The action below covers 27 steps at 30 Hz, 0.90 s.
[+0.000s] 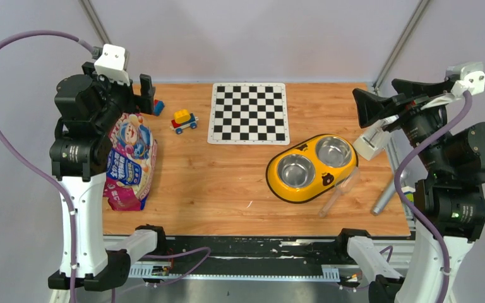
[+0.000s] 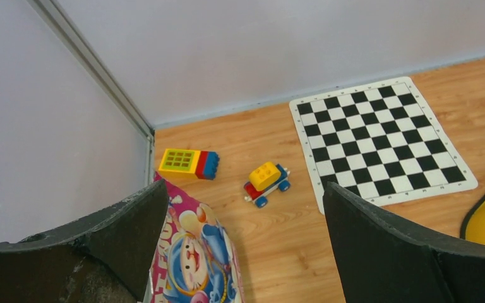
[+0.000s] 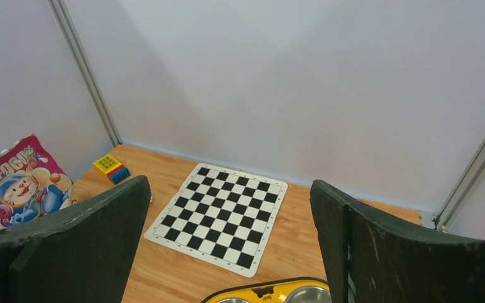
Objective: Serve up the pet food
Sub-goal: Pick up the pet food bag at the center of the board.
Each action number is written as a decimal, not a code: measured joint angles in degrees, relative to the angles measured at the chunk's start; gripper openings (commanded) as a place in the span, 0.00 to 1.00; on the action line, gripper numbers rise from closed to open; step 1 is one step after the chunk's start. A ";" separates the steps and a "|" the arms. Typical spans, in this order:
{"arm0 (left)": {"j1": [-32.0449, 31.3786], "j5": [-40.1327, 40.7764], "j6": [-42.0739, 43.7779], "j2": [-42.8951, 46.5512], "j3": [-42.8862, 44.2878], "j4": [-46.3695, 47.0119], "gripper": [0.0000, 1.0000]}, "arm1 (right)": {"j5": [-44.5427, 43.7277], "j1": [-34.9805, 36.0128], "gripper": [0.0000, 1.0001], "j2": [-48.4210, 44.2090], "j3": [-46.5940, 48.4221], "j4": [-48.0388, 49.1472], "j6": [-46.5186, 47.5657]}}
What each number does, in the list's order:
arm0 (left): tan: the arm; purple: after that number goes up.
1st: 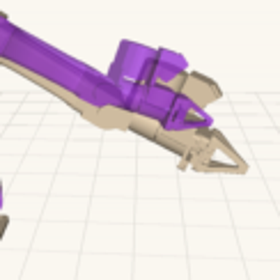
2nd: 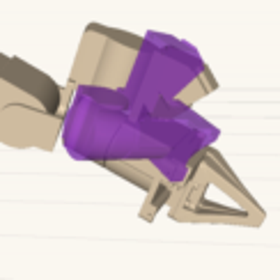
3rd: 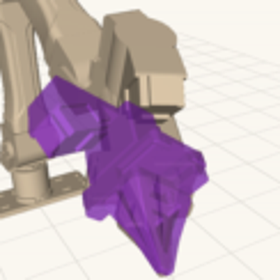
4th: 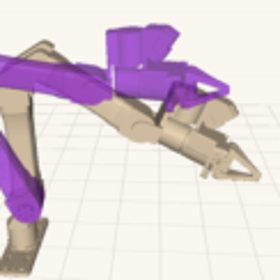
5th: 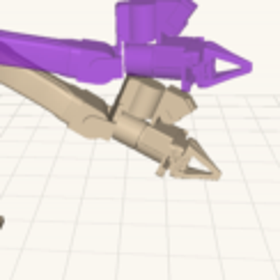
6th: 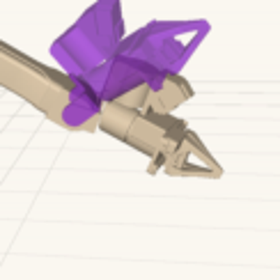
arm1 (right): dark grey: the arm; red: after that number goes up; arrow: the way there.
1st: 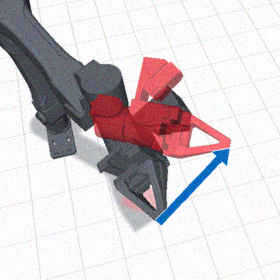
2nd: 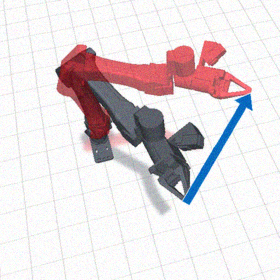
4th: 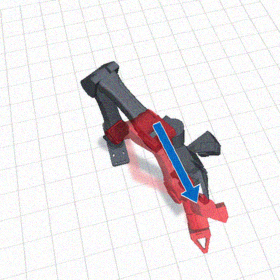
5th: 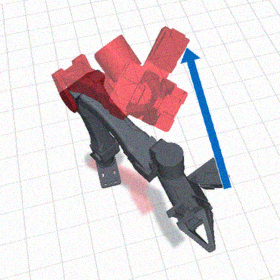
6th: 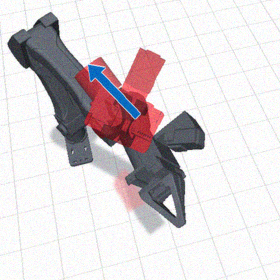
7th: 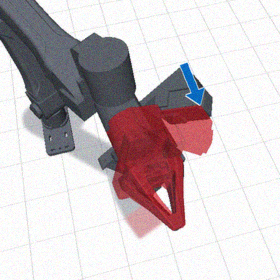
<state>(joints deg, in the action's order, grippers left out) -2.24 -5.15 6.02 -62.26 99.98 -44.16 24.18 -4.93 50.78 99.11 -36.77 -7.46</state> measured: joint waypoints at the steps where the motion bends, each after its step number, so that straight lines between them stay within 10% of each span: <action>1: 0.02 -0.20 0.00 0.02 -0.22 -0.48 1.00 | 0.15 0.00 1.00 0.35 0.00 -0.17 0.00; 14: 0.02 -2.10 0.92 1.60 -0.70 -0.66 1.00 | 7.93 0.02 1.00 2.80 -0.24 -0.37 2.54; 27: 0.02 2.91 6.82 0.37 -16.33 0.59 1.00 | 18.88 1.05 0.99 4.61 -20.20 6.40 4.28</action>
<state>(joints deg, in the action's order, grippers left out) -2.22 -2.24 12.84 -61.89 83.66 -43.57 43.07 -3.88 55.40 78.91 -30.37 -3.18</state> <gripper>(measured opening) 0.998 0.994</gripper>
